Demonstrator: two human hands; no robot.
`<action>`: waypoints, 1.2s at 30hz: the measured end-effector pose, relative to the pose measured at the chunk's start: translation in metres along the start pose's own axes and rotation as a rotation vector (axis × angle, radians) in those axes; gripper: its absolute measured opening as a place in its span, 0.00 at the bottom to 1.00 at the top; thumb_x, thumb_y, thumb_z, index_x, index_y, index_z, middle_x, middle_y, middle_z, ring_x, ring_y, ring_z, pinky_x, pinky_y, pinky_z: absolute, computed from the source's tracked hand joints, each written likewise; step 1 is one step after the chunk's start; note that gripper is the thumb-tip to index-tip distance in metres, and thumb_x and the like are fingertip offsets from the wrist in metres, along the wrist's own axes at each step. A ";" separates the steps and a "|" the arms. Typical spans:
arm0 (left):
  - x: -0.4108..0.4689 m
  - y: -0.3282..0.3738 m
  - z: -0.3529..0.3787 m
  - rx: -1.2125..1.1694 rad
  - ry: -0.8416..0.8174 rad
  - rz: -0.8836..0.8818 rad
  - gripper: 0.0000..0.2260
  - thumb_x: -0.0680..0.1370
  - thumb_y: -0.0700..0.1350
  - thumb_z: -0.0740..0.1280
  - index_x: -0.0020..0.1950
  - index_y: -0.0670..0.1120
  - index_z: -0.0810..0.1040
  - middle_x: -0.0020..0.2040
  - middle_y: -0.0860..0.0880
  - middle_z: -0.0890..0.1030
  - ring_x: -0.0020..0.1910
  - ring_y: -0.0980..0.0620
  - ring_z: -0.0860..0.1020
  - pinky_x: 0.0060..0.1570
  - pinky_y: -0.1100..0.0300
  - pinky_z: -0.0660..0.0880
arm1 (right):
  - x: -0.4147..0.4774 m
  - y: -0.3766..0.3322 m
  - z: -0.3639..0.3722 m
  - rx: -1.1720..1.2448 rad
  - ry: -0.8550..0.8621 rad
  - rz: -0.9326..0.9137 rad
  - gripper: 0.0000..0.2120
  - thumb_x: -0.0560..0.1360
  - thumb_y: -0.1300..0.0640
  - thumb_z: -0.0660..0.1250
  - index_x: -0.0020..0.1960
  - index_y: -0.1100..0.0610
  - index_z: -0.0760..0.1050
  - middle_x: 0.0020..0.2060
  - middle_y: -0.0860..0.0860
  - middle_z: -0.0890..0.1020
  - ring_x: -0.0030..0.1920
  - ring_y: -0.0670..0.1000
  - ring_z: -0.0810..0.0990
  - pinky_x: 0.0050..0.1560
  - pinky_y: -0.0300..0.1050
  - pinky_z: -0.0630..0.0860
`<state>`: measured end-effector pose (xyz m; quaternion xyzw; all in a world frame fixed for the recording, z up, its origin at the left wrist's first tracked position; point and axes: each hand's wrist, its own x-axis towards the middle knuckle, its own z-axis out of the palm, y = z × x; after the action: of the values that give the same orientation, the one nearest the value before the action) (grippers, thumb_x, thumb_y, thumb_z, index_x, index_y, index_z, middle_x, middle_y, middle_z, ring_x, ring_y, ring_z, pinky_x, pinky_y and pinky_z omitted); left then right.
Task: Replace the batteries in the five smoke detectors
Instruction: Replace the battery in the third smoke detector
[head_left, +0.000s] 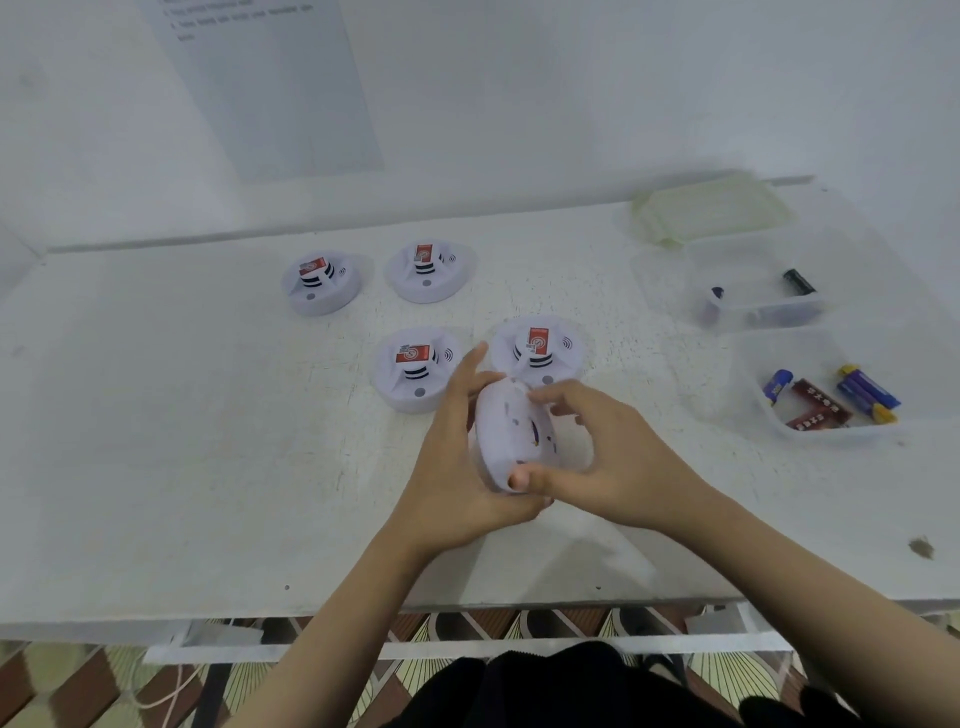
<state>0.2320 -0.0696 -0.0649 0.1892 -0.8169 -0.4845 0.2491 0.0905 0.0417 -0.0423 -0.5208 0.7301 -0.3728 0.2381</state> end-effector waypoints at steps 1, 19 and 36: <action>0.002 0.003 0.000 -0.005 -0.003 0.010 0.51 0.62 0.45 0.80 0.74 0.62 0.51 0.66 0.56 0.69 0.66 0.57 0.71 0.60 0.68 0.71 | 0.002 -0.003 -0.001 0.049 0.001 0.017 0.41 0.58 0.29 0.68 0.66 0.44 0.64 0.59 0.36 0.72 0.58 0.35 0.72 0.54 0.30 0.67; 0.010 0.004 0.000 0.064 0.102 -0.048 0.37 0.57 0.55 0.81 0.62 0.61 0.69 0.57 0.65 0.77 0.59 0.67 0.74 0.52 0.77 0.69 | 0.006 0.017 -0.013 0.990 -0.102 0.177 0.31 0.66 0.67 0.67 0.67 0.50 0.69 0.55 0.58 0.81 0.54 0.59 0.81 0.47 0.49 0.79; 0.004 -0.013 0.006 -0.148 0.028 -0.148 0.41 0.66 0.40 0.79 0.75 0.46 0.64 0.65 0.53 0.78 0.62 0.56 0.78 0.55 0.61 0.78 | -0.001 0.021 -0.004 0.784 -0.002 0.188 0.39 0.65 0.67 0.76 0.69 0.42 0.66 0.56 0.47 0.81 0.55 0.49 0.81 0.45 0.46 0.81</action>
<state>0.2262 -0.0732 -0.0777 0.2367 -0.7592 -0.5578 0.2374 0.0758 0.0474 -0.0567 -0.3216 0.5767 -0.5994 0.4524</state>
